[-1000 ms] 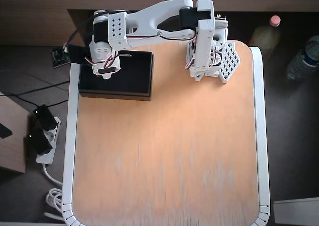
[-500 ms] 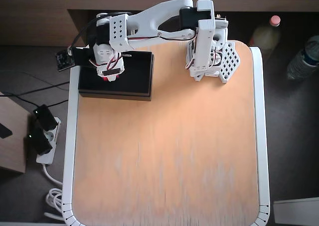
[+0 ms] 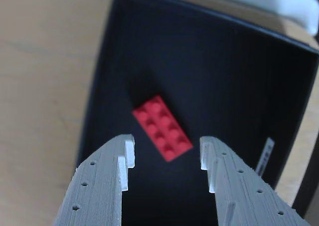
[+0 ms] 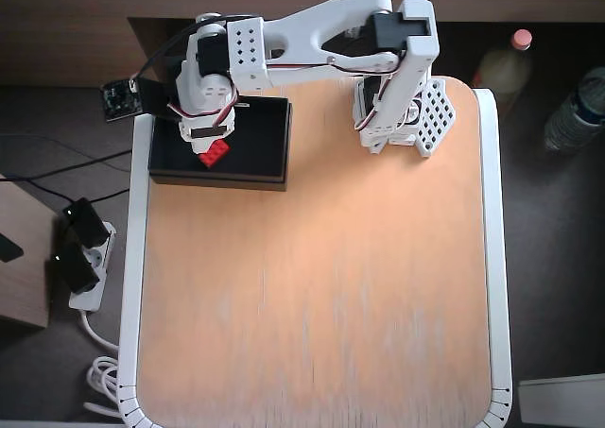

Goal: Grasp a lego block and put it in the bin.

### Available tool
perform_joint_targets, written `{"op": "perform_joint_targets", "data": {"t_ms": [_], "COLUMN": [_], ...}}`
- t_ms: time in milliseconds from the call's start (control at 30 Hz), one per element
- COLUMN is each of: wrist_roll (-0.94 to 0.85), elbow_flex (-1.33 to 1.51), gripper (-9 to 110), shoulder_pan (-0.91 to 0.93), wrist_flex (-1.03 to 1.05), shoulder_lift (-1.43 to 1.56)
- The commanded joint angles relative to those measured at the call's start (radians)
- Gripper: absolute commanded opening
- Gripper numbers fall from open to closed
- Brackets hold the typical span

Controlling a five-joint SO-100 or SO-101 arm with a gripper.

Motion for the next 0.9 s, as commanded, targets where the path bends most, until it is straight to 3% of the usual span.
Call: {"op": "perform_joint_targets", "data": {"t_ms": [0,233,500,867], "wrist_roll": [-0.048,-0.127,-0.173,-0.186], "elbow_flex": [-0.012,-0.014,-0.014,-0.009], "gripper": [14,12,0,0], "shoulder_pan": [-0.060,-0.252,-0.549,-0.865], "wrist_flex": [-0.015,-0.017,-0.017,-0.005], "shoulder_lift": [0.172,0.305,0.443,0.548]}}
